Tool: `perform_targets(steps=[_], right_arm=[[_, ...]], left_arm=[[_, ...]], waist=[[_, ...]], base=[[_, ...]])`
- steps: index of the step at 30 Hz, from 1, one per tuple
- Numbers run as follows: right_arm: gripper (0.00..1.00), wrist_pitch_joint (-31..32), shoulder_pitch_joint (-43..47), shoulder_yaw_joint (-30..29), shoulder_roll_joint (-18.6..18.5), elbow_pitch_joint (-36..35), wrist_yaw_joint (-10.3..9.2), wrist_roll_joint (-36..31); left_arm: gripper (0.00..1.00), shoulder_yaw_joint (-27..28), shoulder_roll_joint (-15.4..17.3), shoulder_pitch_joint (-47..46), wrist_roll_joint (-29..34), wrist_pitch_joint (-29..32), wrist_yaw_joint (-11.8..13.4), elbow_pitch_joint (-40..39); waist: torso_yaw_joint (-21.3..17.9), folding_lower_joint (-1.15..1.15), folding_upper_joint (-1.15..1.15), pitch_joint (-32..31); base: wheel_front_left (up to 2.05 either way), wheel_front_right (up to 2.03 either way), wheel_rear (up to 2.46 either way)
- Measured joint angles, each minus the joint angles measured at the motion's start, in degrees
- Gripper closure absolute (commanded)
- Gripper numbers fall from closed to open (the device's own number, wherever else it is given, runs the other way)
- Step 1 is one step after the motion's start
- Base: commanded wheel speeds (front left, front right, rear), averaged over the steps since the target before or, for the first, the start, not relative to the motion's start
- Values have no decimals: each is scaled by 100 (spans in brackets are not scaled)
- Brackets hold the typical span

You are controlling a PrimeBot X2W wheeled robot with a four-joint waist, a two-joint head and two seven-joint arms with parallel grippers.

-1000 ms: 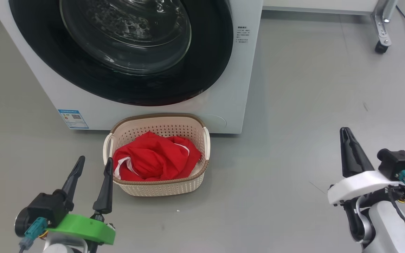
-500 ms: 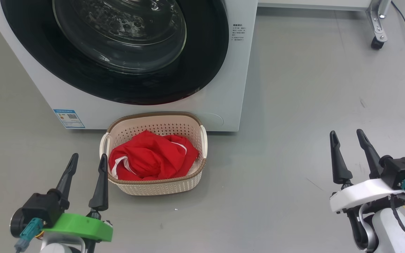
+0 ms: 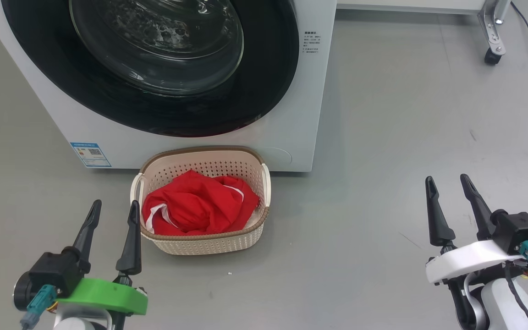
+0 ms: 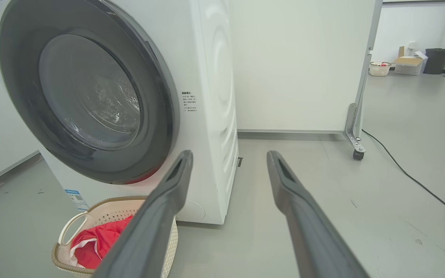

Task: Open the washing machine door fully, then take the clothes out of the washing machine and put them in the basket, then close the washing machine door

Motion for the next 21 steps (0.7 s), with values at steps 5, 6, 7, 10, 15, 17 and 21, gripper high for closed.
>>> perform_targets(steps=[5,6,7,10,15,17,21], right_arm=[[0,0,89,-29,35,-23,10,-44],[0,0,89,-29,35,-23,10,-44],[0,0,93,-29,42,-24,10,-45],[0,0,102,-34,53,-35,12,-92],[0,0,113,-67,71,-51,59,-110],[0,0,132,-88,74,-52,62,-132],[0,0,187,-111,99,-52,109,-137]], left_arm=[[0,0,-13,48,0,0,0,37],[0,0,-13,48,0,0,0,37],[0,-3,-13,51,1,0,0,42],[0,-1,-13,51,20,0,0,68],[0,-97,-18,94,-48,1,0,367],[0,-159,-26,136,-90,0,0,411],[0,-240,-26,135,-225,0,0,432]], waist=[[3,0,0,-12],[3,0,0,-12],[4,0,0,-13],[6,0,0,-12],[5,0,0,-9],[5,0,0,-9],[4,0,0,-14]], base=[[0,0,0],[0,0,0],[0,0,0],[0,0,0],[0,0,0],[0,0,0],[0,0,0]])
